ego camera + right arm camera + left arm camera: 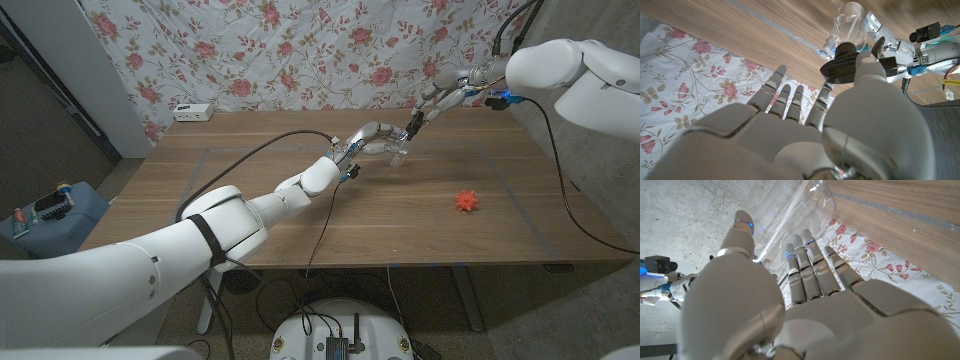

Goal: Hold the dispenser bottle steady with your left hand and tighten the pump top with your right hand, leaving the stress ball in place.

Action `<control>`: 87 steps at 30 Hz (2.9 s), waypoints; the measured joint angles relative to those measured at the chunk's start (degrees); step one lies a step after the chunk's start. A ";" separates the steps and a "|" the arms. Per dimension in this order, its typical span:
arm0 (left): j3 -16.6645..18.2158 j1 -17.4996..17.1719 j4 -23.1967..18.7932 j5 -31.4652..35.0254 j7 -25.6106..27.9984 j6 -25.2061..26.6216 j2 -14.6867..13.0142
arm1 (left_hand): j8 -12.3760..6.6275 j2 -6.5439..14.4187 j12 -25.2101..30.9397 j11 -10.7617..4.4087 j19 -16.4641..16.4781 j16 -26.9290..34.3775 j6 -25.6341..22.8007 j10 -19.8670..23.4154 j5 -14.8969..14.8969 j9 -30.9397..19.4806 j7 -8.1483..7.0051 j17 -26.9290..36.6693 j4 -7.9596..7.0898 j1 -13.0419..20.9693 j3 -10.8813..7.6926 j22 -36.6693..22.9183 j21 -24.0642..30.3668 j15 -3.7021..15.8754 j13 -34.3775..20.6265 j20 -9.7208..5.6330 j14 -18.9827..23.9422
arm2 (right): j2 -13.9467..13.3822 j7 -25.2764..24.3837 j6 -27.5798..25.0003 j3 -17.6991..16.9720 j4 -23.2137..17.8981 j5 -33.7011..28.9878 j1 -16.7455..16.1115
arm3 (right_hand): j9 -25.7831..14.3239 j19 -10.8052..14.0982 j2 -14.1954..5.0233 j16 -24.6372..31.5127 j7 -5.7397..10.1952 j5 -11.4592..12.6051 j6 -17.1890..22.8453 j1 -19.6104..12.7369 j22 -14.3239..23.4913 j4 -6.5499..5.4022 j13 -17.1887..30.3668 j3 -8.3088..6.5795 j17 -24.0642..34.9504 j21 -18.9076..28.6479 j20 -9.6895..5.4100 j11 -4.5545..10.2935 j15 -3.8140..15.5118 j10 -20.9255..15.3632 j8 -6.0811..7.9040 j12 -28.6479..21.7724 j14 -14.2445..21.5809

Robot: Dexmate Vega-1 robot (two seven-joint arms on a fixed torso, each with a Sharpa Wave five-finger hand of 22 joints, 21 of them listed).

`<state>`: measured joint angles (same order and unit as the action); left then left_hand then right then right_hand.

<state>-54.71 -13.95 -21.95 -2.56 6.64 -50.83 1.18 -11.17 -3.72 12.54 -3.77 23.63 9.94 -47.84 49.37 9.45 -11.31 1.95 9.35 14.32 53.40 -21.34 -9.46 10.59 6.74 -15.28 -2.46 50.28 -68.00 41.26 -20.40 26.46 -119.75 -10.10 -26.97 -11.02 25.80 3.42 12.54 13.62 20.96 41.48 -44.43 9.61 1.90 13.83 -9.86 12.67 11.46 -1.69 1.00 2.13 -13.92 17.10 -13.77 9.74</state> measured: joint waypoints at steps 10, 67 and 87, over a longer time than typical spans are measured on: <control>-0.09 0.02 0.04 -0.40 0.05 0.23 0.02 | 0.14 0.00 0.00 0.00 0.00 0.00 -0.01 0.00 0.00 0.00 0.01 0.00 0.15 0.00 -0.15 0.00 0.00 0.00 -0.02 0.00 0.00 | 0.28 0.58 -1.25 1.15 -0.41 -0.39 1.08 | -0.01 0.00 -0.21 0.00 0.00 -0.23 0.00 0.21 0.00 -0.24 0.00 0.25 0.00 0.00 0.00 -0.31 -0.18 -0.32 -0.29 0.00 0.18; -0.40 -0.34 -0.11 0.30 2.33 -0.19 -0.13 | 0.13 0.00 0.22 0.00 0.00 0.00 -0.08 0.00 0.00 0.01 0.08 0.01 0.23 0.00 -0.22 0.00 0.00 -0.01 -0.27 0.00 -0.01 | 0.17 -1.80 4.02 0.68 1.31 -2.26 -0.33 | -0.17 -7.81 -1.71 -0.89 -0.83 -0.11 -8.25 -8.46 0.14 5.88 0.03 -2.96 -0.53 -0.89 4.46 2.67 -1.11 4.74 -6.28 1.91 -3.84; -0.53 -0.87 -0.46 1.45 3.82 -1.83 -0.60 | 0.13 0.00 0.18 0.00 0.00 0.00 -0.08 0.00 -0.02 -0.02 0.08 0.01 0.22 0.00 -0.22 0.00 0.00 -0.01 -0.31 0.00 -0.01 | 0.10 -2.33 6.77 -0.12 2.91 -2.44 -0.71 | 0.10 -11.07 -1.12 -1.34 -0.79 1.47 -12.79 -13.73 -0.02 7.60 0.03 -3.97 -0.69 -1.34 5.31 3.51 -1.52 7.40 -6.72 2.12 -5.68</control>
<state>-55.24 -14.82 -22.40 -1.10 10.46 -52.65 0.58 -11.04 -3.72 12.72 -3.77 23.63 9.94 -47.93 49.37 9.44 -11.33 2.04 9.36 14.54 53.40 -21.56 -9.46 10.59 6.74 -15.59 -2.47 50.27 -67.89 38.93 -13.64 26.34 -116.84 -12.54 -27.68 -10.91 14.73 2.30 11.20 12.83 22.44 28.69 -58.16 9.59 9.50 13.86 -13.84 11.98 10.11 3.62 4.50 0.61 -6.52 10.38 -11.64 4.06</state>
